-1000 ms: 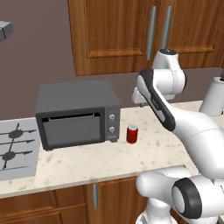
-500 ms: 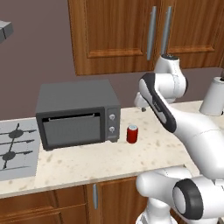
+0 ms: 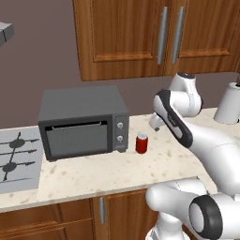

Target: Four empty soda cans are scattered around the kitchen. Gather all the cans and cluster them next to the stove for recycling.

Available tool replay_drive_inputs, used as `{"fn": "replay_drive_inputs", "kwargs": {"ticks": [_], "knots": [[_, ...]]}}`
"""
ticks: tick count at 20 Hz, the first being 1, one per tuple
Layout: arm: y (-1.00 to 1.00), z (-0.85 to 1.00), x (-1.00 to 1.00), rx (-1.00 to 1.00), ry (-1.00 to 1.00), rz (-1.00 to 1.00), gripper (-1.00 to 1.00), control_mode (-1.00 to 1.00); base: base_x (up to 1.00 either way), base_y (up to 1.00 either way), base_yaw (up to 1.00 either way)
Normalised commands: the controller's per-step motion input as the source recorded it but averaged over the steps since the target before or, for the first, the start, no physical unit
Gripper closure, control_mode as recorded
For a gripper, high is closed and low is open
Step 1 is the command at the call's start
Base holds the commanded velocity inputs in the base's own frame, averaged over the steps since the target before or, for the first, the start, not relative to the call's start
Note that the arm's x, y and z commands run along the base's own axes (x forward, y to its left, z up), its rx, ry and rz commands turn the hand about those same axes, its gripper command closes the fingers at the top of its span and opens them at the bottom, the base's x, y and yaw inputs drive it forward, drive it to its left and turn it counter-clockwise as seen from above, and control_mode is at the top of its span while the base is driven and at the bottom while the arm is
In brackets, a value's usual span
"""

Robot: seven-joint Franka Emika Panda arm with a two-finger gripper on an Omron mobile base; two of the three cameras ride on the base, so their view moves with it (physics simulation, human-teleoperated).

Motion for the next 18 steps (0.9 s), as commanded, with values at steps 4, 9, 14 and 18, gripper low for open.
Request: {"fn": "replay_drive_inputs", "kwargs": {"ticks": [4,9,14,18], "knots": [[0.04,-0.31,0.14,0.0,0.04,0.14,-1.0,-1.0,0.0,0.0,0.0],[0.17,-0.25,0.33,-0.06,0.08,0.12,-1.0,-1.0,0.0,0.0,0.0],[0.04,-0.12,0.39,-0.02,0.12,0.11,-1.0,-1.0,0.0,0.0,0.0],[0.0,-0.18,0.32,0.0,0.1,0.12,-1.0,-1.0,0.0,0.0,0.0]]}}
